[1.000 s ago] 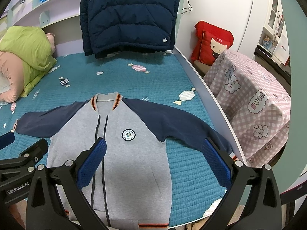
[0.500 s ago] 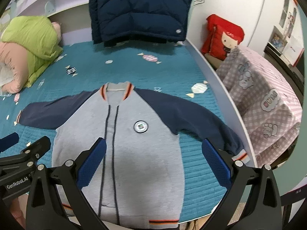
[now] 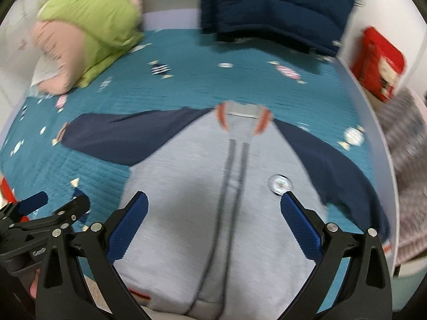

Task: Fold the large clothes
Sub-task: 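Move the left gripper to the navy sleeve cuff while the right gripper reaches the sleeve seam, then close the left gripper on the striped cuff of the navy sleeve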

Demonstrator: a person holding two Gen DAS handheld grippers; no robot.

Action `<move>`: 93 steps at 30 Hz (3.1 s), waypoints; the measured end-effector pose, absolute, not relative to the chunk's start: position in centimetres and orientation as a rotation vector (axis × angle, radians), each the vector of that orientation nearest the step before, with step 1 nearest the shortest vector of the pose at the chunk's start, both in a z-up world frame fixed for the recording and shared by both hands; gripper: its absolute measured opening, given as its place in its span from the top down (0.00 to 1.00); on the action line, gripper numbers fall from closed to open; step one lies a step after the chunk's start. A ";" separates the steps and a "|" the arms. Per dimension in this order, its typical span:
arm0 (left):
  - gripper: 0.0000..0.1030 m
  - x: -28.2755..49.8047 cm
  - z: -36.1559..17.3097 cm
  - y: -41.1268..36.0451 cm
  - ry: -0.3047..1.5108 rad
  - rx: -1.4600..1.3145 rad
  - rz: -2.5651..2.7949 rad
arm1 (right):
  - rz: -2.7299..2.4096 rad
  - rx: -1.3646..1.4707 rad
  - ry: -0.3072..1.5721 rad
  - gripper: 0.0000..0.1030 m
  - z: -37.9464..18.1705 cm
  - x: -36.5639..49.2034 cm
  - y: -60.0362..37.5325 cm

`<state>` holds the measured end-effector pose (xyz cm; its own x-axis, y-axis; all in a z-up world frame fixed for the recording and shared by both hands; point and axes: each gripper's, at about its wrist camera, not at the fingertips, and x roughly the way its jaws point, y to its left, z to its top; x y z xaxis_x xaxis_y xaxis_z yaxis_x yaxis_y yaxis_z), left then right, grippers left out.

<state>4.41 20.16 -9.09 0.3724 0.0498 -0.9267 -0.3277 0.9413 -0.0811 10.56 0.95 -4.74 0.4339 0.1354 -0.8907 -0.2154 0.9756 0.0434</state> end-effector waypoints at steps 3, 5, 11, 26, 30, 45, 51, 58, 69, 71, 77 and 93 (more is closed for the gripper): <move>0.05 5.2 -10.0 23.0 1.189 -0.293 0.301 | 0.288 -0.101 1.117 0.07 -6.5 13.1 4.1; 0.05 6.1 -10.9 25.4 1.200 -0.321 0.334 | 0.304 -0.106 1.140 0.11 -8.1 14.9 6.0; 0.05 8.4 -12.9 30.7 1.228 -0.373 0.424 | 0.337 -0.060 1.266 0.34 -12.9 20.6 9.0; 0.05 12.3 -19.6 41.6 1.316 -0.549 0.545 | 0.359 0.113 1.509 0.87 -21.4 29.2 11.2; 0.05 13.0 -21.0 43.7 1.332 -0.579 0.567 | 0.375 0.127 1.531 0.90 -22.2 30.1 12.1; 0.05 13.9 -24.0 50.2 1.332 -0.756 0.618 | 0.311 0.003 1.542 0.91 -22.9 29.5 12.1; 0.05 14.7 -24.9 52.9 1.308 -0.809 0.634 | 0.280 0.003 1.567 0.91 -23.7 29.2 11.0; 0.05 17.0 -28.2 56.0 1.312 -0.895 0.626 | 0.266 0.017 1.586 0.91 -25.0 29.8 11.8; 0.23 18.2 -28.4 59.7 1.241 -1.005 0.797 | 0.282 0.014 1.601 0.94 -26.1 30.4 12.8; 0.47 17.7 -27.1 59.6 1.220 -0.945 0.787 | 0.286 0.024 1.593 0.94 -26.2 30.8 13.3; 0.21 20.5 -28.6 61.4 1.240 -1.002 0.651 | 0.300 0.082 1.597 0.94 -26.5 30.9 12.0; 0.83 23.0 -26.1 61.3 1.074 -0.882 0.688 | 0.335 0.117 1.563 0.96 -26.3 29.7 9.3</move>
<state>23.04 61.25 -26.07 0.3371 0.0576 -0.9397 -0.8298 0.4896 -0.2677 29.66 9.32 -26.35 -0.0261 0.2824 -0.9589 -0.1350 0.9495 0.2833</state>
